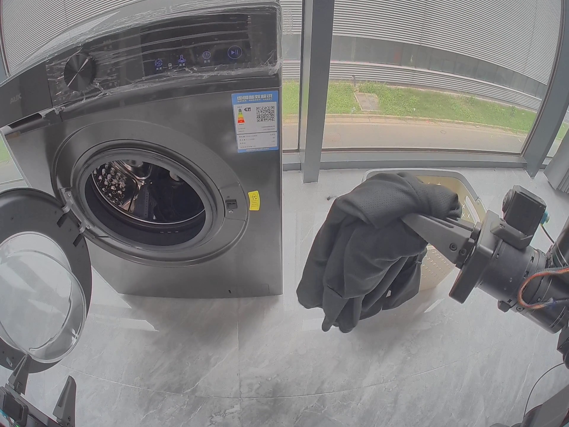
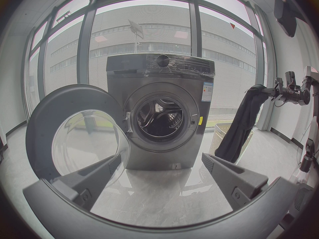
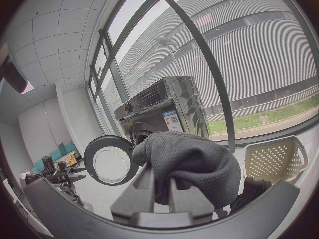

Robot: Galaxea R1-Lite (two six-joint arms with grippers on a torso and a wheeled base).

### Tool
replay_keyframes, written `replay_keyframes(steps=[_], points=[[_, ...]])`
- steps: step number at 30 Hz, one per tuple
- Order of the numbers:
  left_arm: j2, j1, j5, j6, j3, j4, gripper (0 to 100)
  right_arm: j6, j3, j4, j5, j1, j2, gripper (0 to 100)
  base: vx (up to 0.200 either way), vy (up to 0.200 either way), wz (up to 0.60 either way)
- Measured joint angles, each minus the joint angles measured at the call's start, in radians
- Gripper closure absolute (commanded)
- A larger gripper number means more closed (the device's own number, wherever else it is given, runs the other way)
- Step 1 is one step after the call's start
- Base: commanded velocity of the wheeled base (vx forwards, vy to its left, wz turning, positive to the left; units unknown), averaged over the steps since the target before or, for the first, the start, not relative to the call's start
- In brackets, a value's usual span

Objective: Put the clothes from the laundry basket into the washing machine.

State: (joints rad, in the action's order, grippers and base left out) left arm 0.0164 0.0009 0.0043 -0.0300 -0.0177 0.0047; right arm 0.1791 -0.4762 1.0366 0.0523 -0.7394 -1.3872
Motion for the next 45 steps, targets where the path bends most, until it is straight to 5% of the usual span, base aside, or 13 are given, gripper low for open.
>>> replay_keyframes(steps=[21,45], points=[[0.000,0.000,-0.002,0.000,0.000,0.001,0,-0.001,-0.006,-0.011,-0.017,0.005,-0.022,100,0.000,0.171,0.00],[0.000,0.001,-0.003,0.001,0.000,0.001,0,0.051,-0.044,-0.011,0.049,0.100,-0.085,100,0.000,0.000,0.00]])
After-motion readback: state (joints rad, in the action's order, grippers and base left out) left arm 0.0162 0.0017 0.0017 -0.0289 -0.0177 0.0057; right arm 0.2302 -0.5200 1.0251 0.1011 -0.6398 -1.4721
